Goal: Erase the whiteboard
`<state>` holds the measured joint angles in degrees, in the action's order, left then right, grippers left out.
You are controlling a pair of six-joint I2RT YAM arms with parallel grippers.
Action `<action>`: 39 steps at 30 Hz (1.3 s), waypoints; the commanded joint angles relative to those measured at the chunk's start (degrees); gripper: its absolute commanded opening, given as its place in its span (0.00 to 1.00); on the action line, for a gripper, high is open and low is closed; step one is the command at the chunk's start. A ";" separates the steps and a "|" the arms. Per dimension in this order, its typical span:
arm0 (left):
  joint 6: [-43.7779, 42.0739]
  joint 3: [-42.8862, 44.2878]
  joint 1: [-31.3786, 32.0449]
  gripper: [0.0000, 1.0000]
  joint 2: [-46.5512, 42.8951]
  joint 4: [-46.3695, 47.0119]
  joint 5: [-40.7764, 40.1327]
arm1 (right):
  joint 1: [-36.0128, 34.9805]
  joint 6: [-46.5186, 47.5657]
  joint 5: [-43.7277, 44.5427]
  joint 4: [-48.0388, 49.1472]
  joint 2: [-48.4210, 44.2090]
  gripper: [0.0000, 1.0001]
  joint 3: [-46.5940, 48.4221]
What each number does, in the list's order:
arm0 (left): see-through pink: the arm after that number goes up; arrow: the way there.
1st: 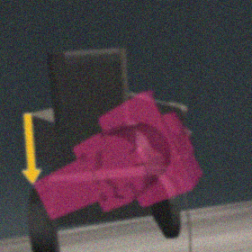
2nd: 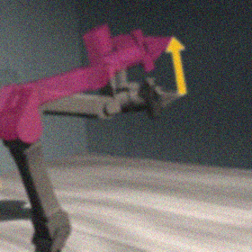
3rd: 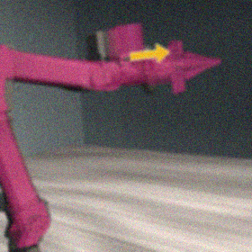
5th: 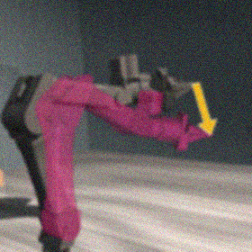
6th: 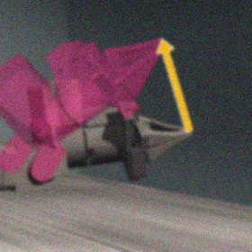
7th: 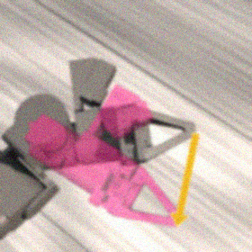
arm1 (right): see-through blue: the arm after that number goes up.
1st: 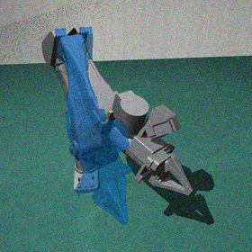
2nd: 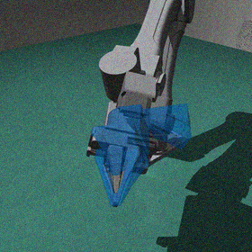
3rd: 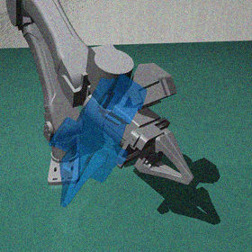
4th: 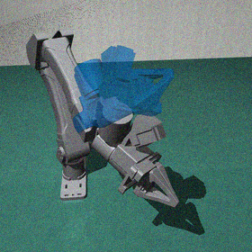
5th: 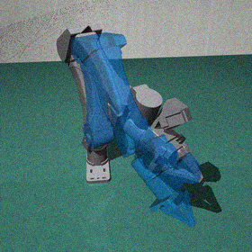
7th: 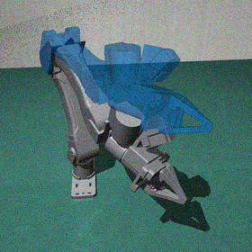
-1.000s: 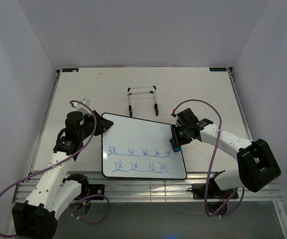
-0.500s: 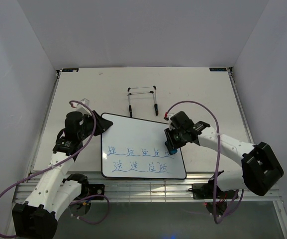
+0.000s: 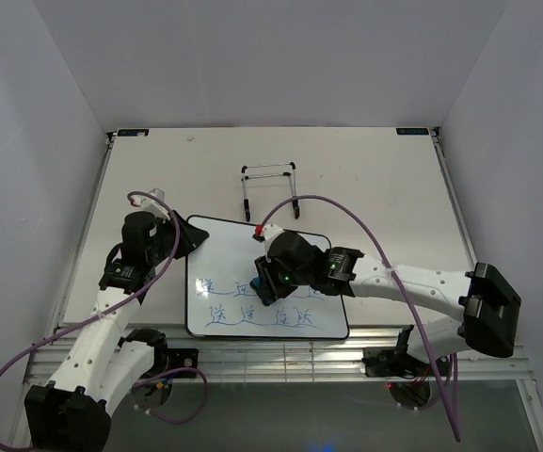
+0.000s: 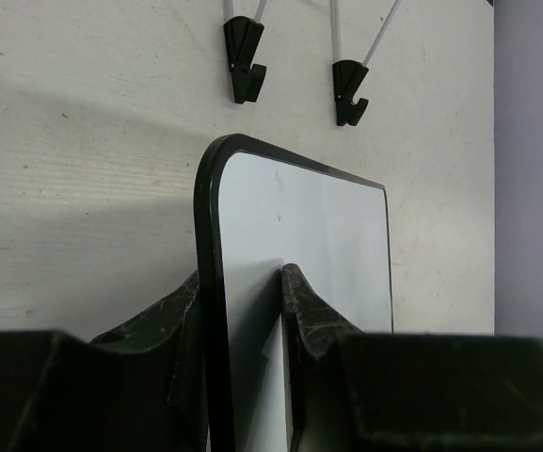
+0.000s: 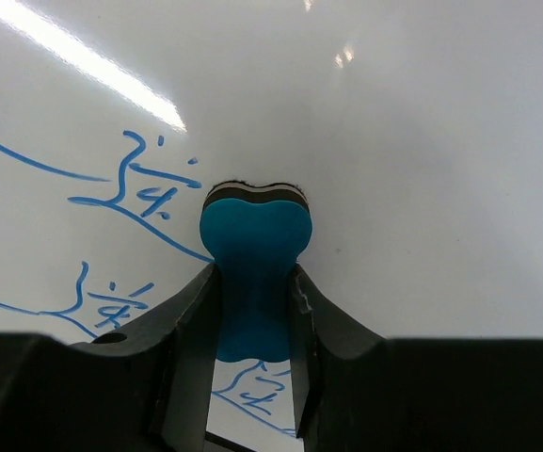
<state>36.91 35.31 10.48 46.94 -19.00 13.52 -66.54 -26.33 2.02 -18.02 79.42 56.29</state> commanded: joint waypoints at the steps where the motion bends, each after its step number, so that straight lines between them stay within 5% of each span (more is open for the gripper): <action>1: -9.39 2.22 -0.72 0.00 -1.49 0.46 -12.53 | 0.27 -1.80 5.17 -9.89 1.36 0.08 -1.96; 6: -10.62 2.57 -0.90 0.00 -3.17 -0.68 -15.71 | 10.43 -3.91 5.19 -13.79 -7.59 0.08 -17.76; 11: -9.75 3.10 -0.90 0.00 -2.29 -1.82 -18.96 | 18.81 -0.49 3.79 -18.28 -12.53 0.08 -20.53; 17: -9.13 2.75 -0.81 0.00 -2.99 -2.18 -19.59 | 18.91 2.94 0.45 -16.97 -4.63 0.08 -15.69; 29: -9.40 1.25 -0.90 0.00 -1.94 0.90 -11.06 | 7.40 0.14 -19.69 11.25 2.49 0.08 -1.02; 33: -9.48 1.25 -0.90 0.00 -2.11 0.64 -11.23 | 8.97 1.10 -5.93 0.56 8.72 0.08 3.56; 39: -9.66 1.52 -0.90 0.00 -2.47 0.37 -11.76 | 19.16 0.31 -4.67 -3.86 7.87 0.08 -9.51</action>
<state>36.03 36.03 9.13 45.28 -21.63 7.86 -51.33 -25.87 -7.88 -14.02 84.79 55.00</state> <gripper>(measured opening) 0.387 0.361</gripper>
